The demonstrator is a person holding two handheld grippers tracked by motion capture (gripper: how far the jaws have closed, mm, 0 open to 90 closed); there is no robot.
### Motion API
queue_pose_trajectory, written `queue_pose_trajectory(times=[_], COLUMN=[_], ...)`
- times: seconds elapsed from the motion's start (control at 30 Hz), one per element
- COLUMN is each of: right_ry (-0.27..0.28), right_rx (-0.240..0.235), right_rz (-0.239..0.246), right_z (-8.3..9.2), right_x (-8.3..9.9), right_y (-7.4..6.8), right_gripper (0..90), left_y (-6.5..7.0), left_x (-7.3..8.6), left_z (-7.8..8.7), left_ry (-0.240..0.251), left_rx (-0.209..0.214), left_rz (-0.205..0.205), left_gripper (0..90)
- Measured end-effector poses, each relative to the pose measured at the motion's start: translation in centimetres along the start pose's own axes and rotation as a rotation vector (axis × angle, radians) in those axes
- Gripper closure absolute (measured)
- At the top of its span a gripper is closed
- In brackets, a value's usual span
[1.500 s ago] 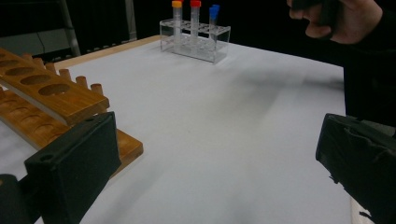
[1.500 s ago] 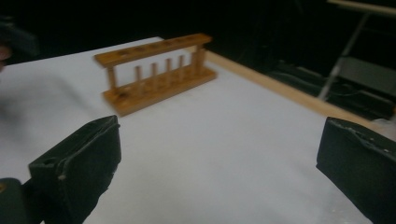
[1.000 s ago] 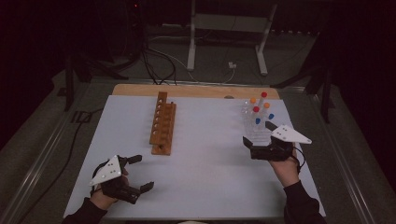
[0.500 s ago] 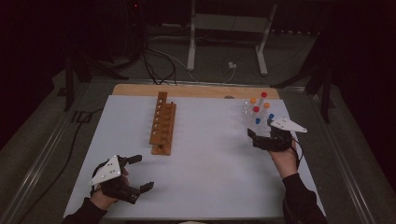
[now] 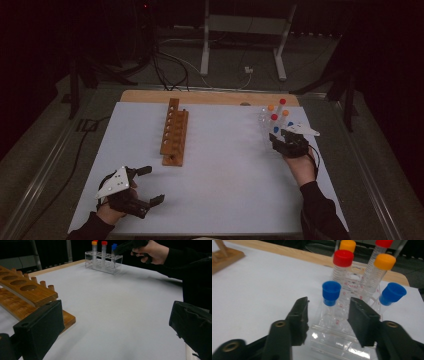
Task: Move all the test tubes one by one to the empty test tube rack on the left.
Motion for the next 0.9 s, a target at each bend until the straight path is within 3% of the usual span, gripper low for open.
queue_pose_trajectory(times=[0.37, 0.63, 0.9], right_ry=[-0.028, -0.023, 0.041], right_rx=[-0.011, -0.008, 0.010], right_rz=[0.001, 0.015, 0.030], right_z=[-1.2, -1.0, 0.6], right_x=[0.3, -0.2, -1.2], right_y=[0.0, 0.1, 0.2], right_gripper=[76.7, 77.7, 77.8], left_y=[0.0, 0.0, 0.0], left_x=[0.0, 0.0, 0.0], left_z=[0.0, 0.0, 0.0], left_ry=[-0.002, -0.003, -0.003], left_rx=[-0.001, -0.002, -0.002], left_rz=[0.000, -0.003, -0.004], left_gripper=[0.5, 0.5, 0.5])
Point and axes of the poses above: each handheld gripper's, and its own axes: z roughly backward along the jaws, x roughly out of its underside, y roughly to its right, the point moved 1 cm from there along -z, roughly forward along the jaws, and after that the axes turned 5 degrees about z, right-handed, at the moved point
